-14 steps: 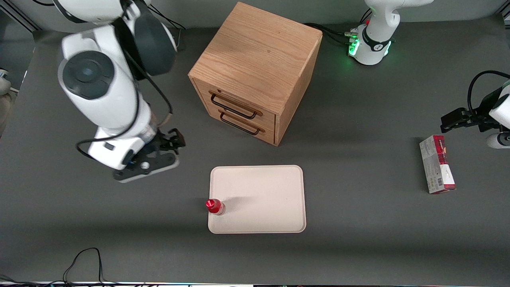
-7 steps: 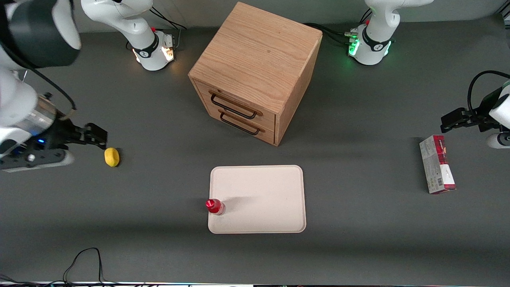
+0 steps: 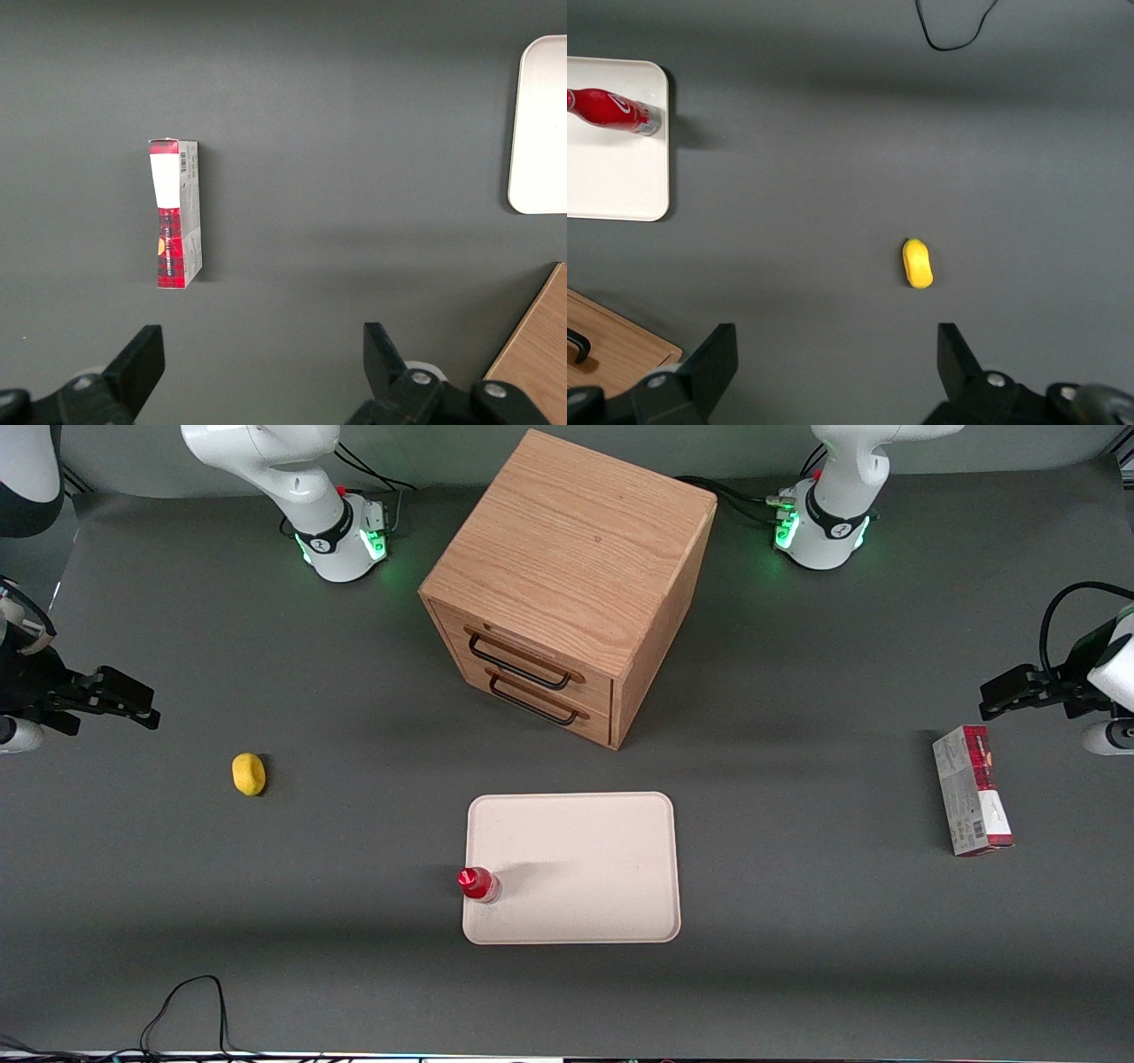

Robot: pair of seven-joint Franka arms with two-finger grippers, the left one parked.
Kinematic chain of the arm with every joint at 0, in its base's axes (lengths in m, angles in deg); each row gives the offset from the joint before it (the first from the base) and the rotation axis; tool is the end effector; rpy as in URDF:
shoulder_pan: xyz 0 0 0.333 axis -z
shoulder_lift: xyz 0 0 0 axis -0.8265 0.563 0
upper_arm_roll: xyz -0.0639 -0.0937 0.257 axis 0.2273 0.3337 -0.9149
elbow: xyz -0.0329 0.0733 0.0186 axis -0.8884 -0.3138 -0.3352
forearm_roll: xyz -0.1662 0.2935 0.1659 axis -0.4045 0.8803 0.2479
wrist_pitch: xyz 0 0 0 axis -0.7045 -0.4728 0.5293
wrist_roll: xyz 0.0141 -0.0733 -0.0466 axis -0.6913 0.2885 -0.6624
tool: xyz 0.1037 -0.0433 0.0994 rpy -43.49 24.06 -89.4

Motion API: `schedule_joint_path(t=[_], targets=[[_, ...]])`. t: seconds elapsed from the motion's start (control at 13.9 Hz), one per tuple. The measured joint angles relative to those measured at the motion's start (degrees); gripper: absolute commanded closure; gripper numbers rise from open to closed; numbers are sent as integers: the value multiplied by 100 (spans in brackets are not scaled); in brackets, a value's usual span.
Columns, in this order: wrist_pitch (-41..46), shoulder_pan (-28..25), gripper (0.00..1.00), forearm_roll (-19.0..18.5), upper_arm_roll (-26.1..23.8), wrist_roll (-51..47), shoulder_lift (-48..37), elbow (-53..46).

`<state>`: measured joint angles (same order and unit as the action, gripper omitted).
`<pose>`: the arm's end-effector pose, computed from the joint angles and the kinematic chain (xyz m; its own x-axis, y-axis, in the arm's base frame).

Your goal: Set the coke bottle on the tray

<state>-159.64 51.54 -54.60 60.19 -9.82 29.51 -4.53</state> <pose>0.5684 -0.0002 0.5412 0.9987 0.0425 0.0267 0.0417 -0.9987 0.0297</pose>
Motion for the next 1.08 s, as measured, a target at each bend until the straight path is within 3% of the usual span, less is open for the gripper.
schedule_joint_path(t=[1.08], targets=[[-29, 19, 0, -174, 10, 118, -88, 284]])
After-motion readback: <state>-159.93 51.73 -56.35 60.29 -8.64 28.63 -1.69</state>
